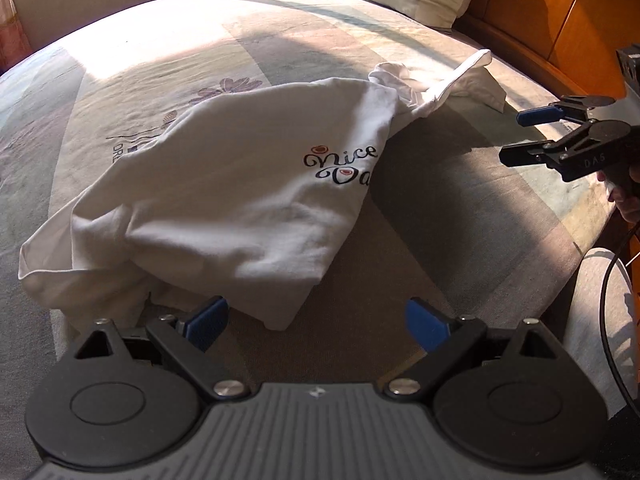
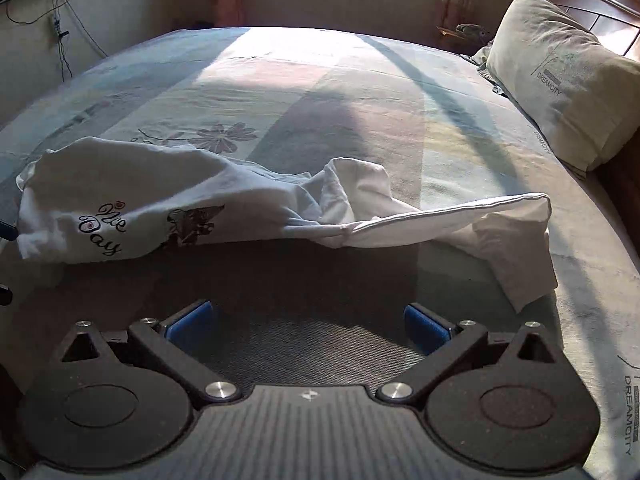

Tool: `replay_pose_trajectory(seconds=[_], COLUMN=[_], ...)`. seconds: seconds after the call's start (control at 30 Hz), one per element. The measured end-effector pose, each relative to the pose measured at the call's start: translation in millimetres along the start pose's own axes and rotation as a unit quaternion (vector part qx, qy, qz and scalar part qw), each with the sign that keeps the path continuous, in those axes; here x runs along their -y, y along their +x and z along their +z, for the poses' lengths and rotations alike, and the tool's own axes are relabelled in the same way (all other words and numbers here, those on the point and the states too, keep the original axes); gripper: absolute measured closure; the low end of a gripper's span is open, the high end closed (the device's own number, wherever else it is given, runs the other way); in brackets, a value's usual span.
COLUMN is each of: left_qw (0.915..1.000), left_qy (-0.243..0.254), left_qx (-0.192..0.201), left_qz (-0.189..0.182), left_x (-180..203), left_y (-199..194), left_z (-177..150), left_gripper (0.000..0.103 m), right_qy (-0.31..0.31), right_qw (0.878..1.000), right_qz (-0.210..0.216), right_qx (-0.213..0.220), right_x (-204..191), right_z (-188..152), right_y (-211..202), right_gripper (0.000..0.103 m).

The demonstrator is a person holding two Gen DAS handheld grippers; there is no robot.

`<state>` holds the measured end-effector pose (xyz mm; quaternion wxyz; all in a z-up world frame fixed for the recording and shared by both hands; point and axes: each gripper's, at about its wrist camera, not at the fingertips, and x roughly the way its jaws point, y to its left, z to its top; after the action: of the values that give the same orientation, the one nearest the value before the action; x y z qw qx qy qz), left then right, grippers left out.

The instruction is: Fold clothes

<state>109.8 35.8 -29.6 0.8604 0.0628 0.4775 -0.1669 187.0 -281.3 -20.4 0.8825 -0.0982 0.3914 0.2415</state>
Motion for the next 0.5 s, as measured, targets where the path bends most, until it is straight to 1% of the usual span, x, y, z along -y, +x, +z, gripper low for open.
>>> replay_pose_trajectory(seconds=[0.07,0.17,0.27,0.3,0.4,0.47,0.5], left_qw=[0.9998,0.9987,0.9961,0.9948,0.9902,0.9869,0.9859], left_qy=[-0.008,-0.029,-0.056,-0.068,-0.111,-0.139,-0.146], left_qx=[-0.001,0.002,0.008,0.01,0.016,0.021,0.022], left_qz=[0.016,0.042,0.067,0.076,0.083,0.079,0.079], left_x=[-8.4,-26.9,-49.0,-57.1,-82.9,-95.5,-99.3], left_y=[-5.4,-16.4,-28.9,-32.8,-43.6,-47.4,-48.3], left_z=[-15.0,-37.9,-59.2,-65.9,-85.8,-95.5,-99.1], left_gripper=[0.007,0.007,0.007,0.007,0.007,0.007,0.007], right_qy=[-0.018,-0.048,-0.08,-0.096,-0.151,-0.183,-0.199], right_qw=[0.999,0.996,0.991,0.989,0.983,0.978,0.975], right_qz=[0.034,0.069,0.101,0.1,0.088,0.08,0.075], right_qx=[0.008,0.021,0.042,0.047,0.062,0.067,0.063], right_x=[-36.2,-84.2,-126.8,-141.3,-185.1,-209.7,-220.6], right_z=[-0.1,4.8,16.8,21.1,33.4,40.5,41.9], right_y=[3.2,7.0,9.9,13.0,24.3,33.5,43.0], right_gripper=[0.0,0.0,0.0,0.0,0.0,0.0,0.0])
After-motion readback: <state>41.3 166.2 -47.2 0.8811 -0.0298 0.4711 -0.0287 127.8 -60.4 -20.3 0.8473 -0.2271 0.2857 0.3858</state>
